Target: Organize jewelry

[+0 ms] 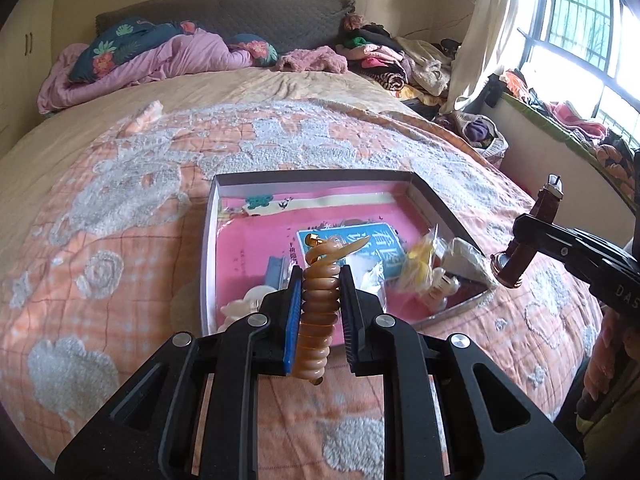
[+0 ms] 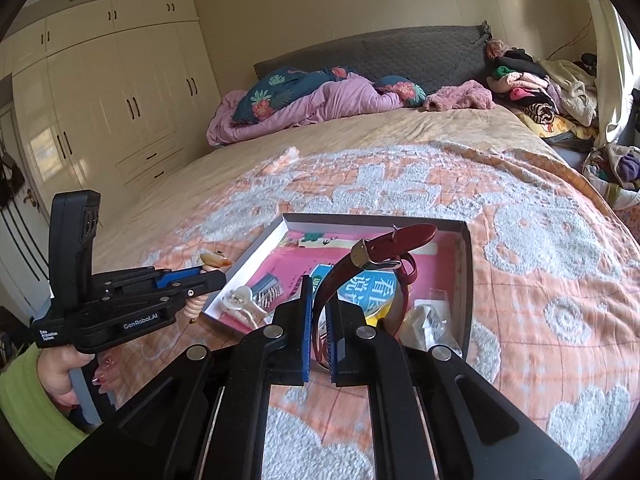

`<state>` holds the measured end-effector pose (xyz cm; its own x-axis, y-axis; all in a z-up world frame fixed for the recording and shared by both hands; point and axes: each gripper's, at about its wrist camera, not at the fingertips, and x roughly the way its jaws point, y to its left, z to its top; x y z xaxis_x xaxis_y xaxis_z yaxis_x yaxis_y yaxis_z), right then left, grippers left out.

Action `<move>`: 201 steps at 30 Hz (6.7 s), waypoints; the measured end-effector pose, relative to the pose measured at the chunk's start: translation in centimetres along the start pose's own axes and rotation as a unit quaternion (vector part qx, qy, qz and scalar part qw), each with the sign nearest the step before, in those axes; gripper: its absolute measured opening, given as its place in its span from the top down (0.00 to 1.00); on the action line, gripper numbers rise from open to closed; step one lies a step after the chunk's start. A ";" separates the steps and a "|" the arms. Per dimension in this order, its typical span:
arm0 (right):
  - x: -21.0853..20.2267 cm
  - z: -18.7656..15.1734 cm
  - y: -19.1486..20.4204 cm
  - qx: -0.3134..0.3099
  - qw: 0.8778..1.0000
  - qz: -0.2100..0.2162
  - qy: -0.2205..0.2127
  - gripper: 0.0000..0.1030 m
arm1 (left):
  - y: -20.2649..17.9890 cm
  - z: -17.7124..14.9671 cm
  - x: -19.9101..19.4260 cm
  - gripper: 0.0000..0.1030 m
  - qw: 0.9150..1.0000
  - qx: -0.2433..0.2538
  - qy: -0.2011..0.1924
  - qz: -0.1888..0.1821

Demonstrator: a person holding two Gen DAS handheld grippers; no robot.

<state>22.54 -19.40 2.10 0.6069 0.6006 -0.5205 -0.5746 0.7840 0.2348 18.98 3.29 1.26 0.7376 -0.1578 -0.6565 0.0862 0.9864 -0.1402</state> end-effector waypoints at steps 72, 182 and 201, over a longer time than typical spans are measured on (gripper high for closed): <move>9.4 -1.9 -1.0 0.029 0.993 0.046 0.104 0.76 | 0.5 -1.3 7.2 0.89 0.998 -0.009 0.070 0.006; -6.4 -10.9 3.3 0.016 0.995 -0.095 0.017 0.05 | -2.0 -10.6 -7.7 0.09 0.999 -0.031 -0.004 0.037; -6.4 -10.9 3.2 0.016 0.995 -0.094 0.018 0.05 | -2.2 -10.6 -7.7 0.09 0.999 -0.030 -0.002 0.037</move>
<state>10.81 -22.43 -2.80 0.6824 0.4369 -0.5861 -0.4343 0.8872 0.1559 6.01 1.88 -1.26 0.7432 -0.0837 -0.6639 -0.0093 0.9907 -0.1354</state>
